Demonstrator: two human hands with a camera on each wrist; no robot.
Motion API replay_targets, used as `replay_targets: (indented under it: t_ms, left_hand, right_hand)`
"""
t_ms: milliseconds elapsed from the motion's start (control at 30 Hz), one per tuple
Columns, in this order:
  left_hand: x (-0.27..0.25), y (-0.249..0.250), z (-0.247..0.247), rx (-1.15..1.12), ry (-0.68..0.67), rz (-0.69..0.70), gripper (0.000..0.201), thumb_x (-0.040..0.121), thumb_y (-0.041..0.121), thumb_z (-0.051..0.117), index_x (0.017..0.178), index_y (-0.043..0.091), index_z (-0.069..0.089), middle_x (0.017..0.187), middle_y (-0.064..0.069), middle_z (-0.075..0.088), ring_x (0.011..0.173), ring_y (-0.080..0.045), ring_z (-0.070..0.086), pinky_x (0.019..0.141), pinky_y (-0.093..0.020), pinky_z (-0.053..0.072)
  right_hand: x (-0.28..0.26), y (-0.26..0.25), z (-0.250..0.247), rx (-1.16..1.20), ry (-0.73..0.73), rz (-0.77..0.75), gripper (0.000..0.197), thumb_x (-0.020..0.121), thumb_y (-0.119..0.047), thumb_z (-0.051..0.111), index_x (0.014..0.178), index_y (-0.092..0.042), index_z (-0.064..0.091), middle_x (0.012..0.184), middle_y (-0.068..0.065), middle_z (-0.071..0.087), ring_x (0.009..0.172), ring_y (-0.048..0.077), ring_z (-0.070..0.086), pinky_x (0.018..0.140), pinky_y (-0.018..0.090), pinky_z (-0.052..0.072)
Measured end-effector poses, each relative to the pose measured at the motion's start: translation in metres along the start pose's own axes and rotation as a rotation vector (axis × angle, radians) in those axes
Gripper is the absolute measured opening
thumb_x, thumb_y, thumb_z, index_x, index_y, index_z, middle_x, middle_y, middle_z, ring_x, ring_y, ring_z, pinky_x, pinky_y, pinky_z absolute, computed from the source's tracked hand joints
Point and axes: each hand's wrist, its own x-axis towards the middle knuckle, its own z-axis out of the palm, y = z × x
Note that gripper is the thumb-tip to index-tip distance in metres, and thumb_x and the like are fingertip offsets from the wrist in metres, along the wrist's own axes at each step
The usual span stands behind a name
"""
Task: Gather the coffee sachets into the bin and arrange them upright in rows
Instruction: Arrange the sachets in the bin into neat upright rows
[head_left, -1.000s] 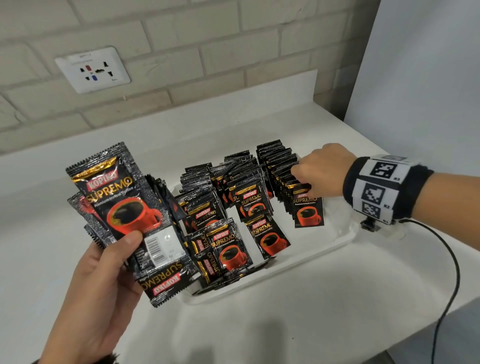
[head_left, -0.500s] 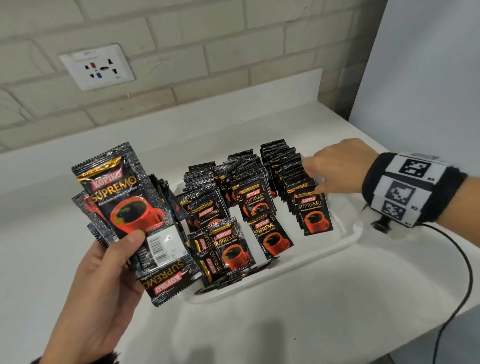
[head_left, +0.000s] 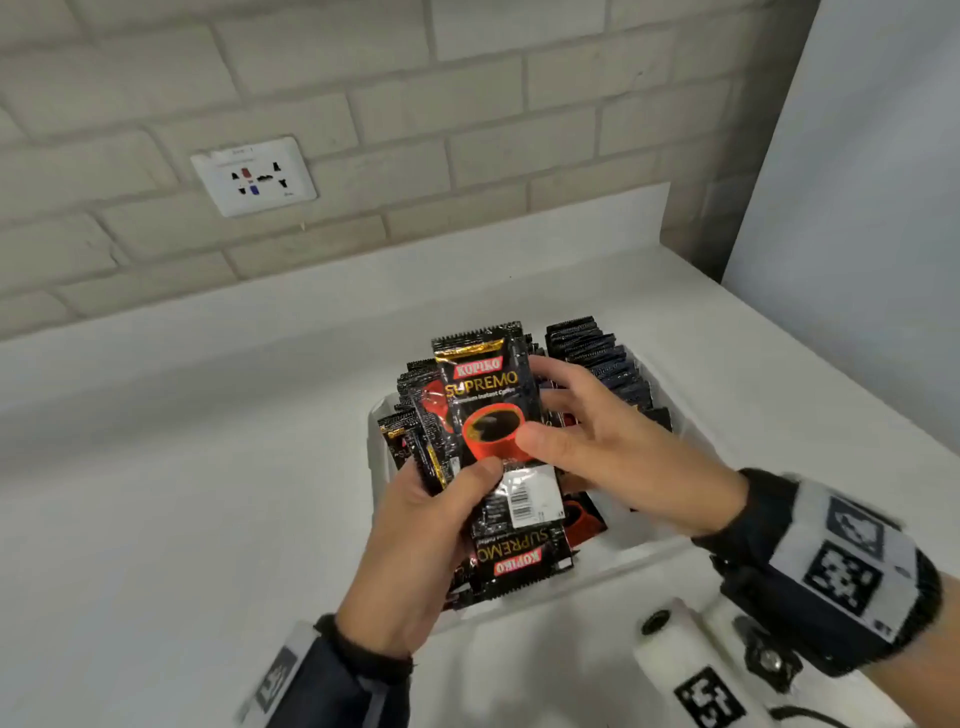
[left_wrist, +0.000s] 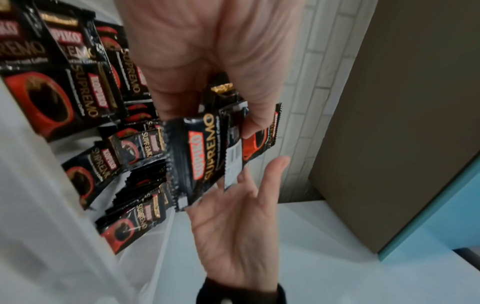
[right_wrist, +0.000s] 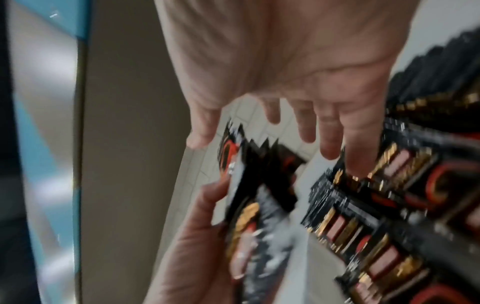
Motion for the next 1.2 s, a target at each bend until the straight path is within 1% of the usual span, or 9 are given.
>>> replay_targets:
  t_ms: [100, 233, 367, 500, 667, 800, 933, 1100, 1200]
  left_hand:
    - [0.001, -0.005, 0.008, 0.059, 0.007, 0.001, 0.032, 0.075, 0.009, 0.065, 0.107, 0.015, 0.062, 0.097, -0.007, 0.073, 0.090, -0.024, 0.070, 0.077, -0.040, 0.057]
    - [0.001, -0.012, 0.016, 0.005, 0.019, -0.005, 0.035, 0.074, 0.011, 0.072, 0.107, 0.018, 0.063, 0.098, -0.005, 0.073, 0.090, -0.021, 0.070, 0.072, -0.033, 0.057]
    - [-0.003, -0.020, 0.024, -0.166, 0.001, -0.079, 0.039, 0.064, 0.014, 0.069, 0.103, 0.020, 0.063, 0.095, -0.007, 0.074, 0.084, -0.022, 0.071, 0.073, -0.035, 0.059]
    - [-0.006, -0.023, 0.023, -0.294, -0.055, -0.162, 0.043, 0.068, 0.023, 0.063, 0.110, 0.016, 0.063, 0.096, -0.011, 0.073, 0.080, -0.022, 0.071, 0.067, -0.034, 0.059]
    - [-0.005, -0.024, 0.012, -0.261, -0.060, -0.159, 0.046, 0.069, 0.025, 0.062, 0.114, 0.015, 0.062, 0.098, -0.012, 0.072, 0.081, -0.024, 0.071, 0.068, -0.037, 0.060]
    - [-0.007, -0.022, 0.004, -0.230, -0.062, -0.126, 0.045, 0.068, 0.017, 0.062, 0.113, 0.012, 0.061, 0.095, -0.013, 0.073, 0.076, -0.023, 0.071, 0.059, -0.030, 0.057]
    - [-0.010, -0.025, 0.000, -0.201, -0.076, -0.149, 0.047, 0.069, 0.017, 0.076, 0.112, 0.011, 0.060, 0.095, -0.014, 0.073, 0.077, -0.025, 0.072, 0.058, -0.030, 0.056]
    - [-0.012, -0.029, -0.003, -0.197, -0.090, -0.193, 0.071, 0.052, 0.022, 0.090, 0.114, 0.007, 0.060, 0.097, -0.017, 0.072, 0.078, -0.027, 0.071, 0.059, -0.029, 0.056]
    - [-0.011, -0.026, -0.009, -0.209, -0.077, -0.156, 0.045, 0.066, 0.013, 0.069, 0.110, 0.008, 0.060, 0.093, -0.014, 0.073, 0.074, -0.024, 0.072, 0.056, -0.028, 0.056]
  right_hand:
    - [0.005, 0.006, 0.015, 0.317, 0.075, -0.019, 0.063, 0.068, -0.047, 0.059, 0.126, -0.027, 0.045, 0.112, -0.010, 0.063, 0.104, 0.004, 0.060, 0.093, 0.026, 0.047]
    - [0.007, 0.013, 0.027, 0.391, 0.202, -0.041, 0.019, 0.089, -0.023, 0.052, 0.108, -0.027, 0.054, 0.100, -0.008, 0.065, 0.088, -0.004, 0.061, 0.082, 0.014, 0.049]
    - [0.004, 0.019, 0.034, 0.489, 0.288, -0.058, 0.026, 0.092, -0.018, 0.049, 0.116, -0.027, 0.050, 0.109, -0.003, 0.064, 0.101, 0.006, 0.061, 0.090, 0.025, 0.051]
    - [0.002, 0.023, 0.045, 0.486, 0.339, -0.124, 0.038, 0.094, -0.016, 0.047, 0.121, -0.041, 0.040, 0.110, -0.017, 0.062, 0.100, -0.007, 0.059, 0.082, 0.011, 0.048]
    - [0.005, 0.025, 0.048, 0.239, 0.324, -0.136, 0.073, 0.077, -0.044, 0.054, 0.141, -0.032, 0.023, 0.142, -0.006, 0.039, 0.133, 0.010, 0.035, 0.112, 0.040, 0.029]
    - [0.002, 0.007, 0.016, -0.014, 0.332, -0.189, 0.040, 0.079, -0.032, 0.067, 0.109, -0.047, 0.044, 0.129, -0.008, 0.046, 0.120, 0.006, 0.044, 0.101, 0.029, 0.037]
    - [0.004, -0.012, -0.012, -0.210, 0.199, -0.201, 0.022, 0.078, -0.017, 0.071, 0.084, -0.035, 0.058, 0.085, -0.013, 0.063, 0.066, 0.004, 0.055, 0.063, 0.015, 0.046]
    - [0.009, -0.010, -0.018, -0.236, 0.074, -0.092, 0.032, 0.081, -0.012, 0.068, 0.095, -0.037, 0.052, 0.098, -0.002, 0.066, 0.054, 0.005, 0.057, 0.046, 0.017, 0.047]
    - [0.016, -0.015, -0.023, -0.244, 0.092, -0.071, 0.022, 0.083, -0.016, 0.066, 0.097, -0.031, 0.058, 0.093, -0.009, 0.067, 0.044, 0.007, 0.054, 0.049, 0.019, 0.047]
